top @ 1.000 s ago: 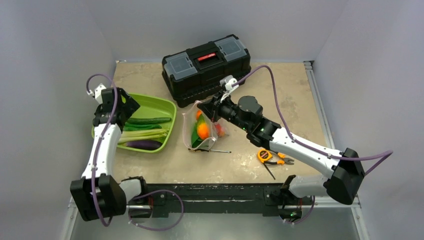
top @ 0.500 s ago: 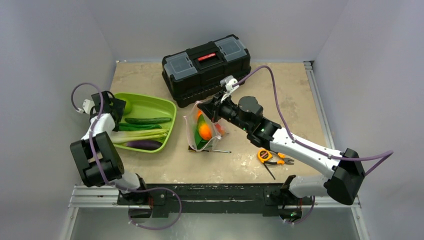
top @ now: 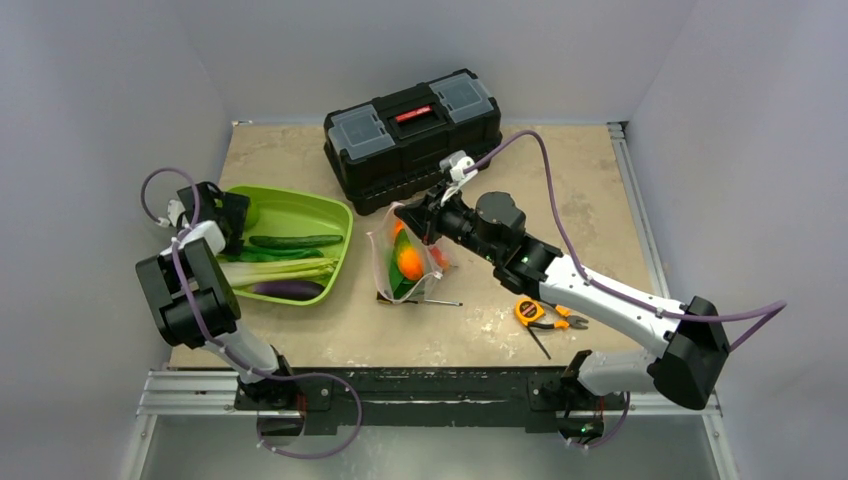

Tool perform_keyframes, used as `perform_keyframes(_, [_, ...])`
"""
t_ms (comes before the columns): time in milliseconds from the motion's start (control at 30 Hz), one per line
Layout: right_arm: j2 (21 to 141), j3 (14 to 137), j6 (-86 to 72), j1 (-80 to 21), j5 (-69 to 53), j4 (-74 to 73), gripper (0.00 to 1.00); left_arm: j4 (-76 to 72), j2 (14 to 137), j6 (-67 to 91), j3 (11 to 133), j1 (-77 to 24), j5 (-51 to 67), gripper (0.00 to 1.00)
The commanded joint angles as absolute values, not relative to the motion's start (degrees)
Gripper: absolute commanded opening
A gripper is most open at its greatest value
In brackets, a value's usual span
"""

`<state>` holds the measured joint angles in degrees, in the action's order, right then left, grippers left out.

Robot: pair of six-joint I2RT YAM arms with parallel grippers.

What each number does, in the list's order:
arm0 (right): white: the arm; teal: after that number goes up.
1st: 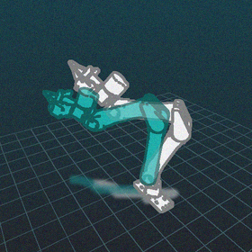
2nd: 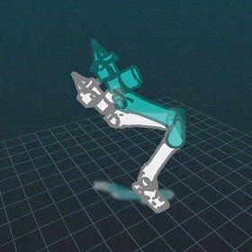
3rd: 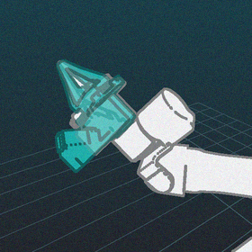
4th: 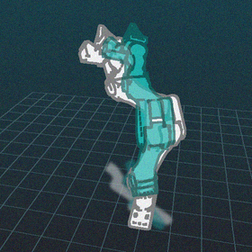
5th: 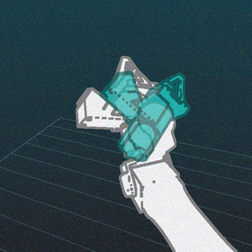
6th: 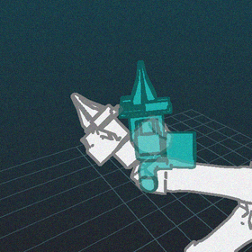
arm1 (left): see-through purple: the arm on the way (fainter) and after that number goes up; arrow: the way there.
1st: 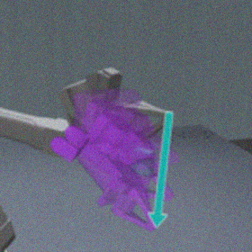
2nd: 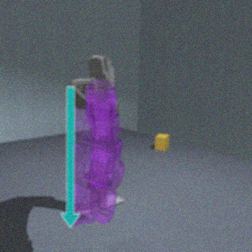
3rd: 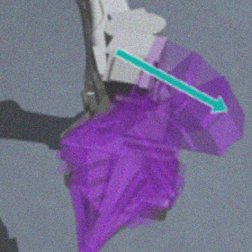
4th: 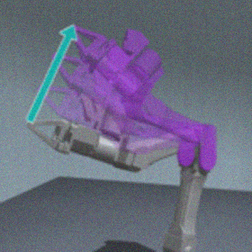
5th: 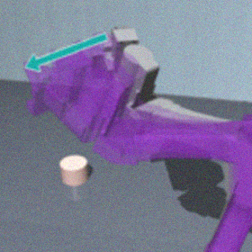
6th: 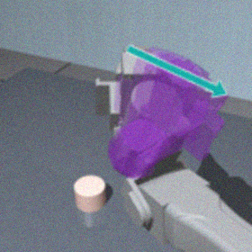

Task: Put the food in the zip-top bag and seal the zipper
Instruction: Pick up the fake fruit from the bin.

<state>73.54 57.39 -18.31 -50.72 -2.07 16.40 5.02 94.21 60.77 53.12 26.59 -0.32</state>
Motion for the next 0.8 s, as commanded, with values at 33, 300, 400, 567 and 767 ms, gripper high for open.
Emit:
perform_keyframes(33, [73.48,61.27,-17.59,-50.98,-1.10,17.72,0.00,1.39,98.17,60.84,55.55,27.42,2.58,0.96])
perform_keyframes(300, [72.70,61.30,-17.43,-50.98,-0.58,17.19,0.00,-2.56,100.94,62.51,54.37,27.68,4.78,0.82])
perform_keyframes(400, [72.11,61.11,-17.31,-51.02,-0.18,17.05,0.00,-2.19,100.45,62.00,54.32,27.79,4.20,0.73])
perform_keyframes(567, [71.97,60.86,-17.10,-50.98,-0.09,17.14,0.00,-1.84,99.78,61.41,54.08,27.90,3.55,0.55])
perform_keyframes(767, [72.24,61.04,-17.13,-50.98,-0.08,17.29,0.00,-1.15,98.03,59.87,53.73,27.94,1.52,0.55])
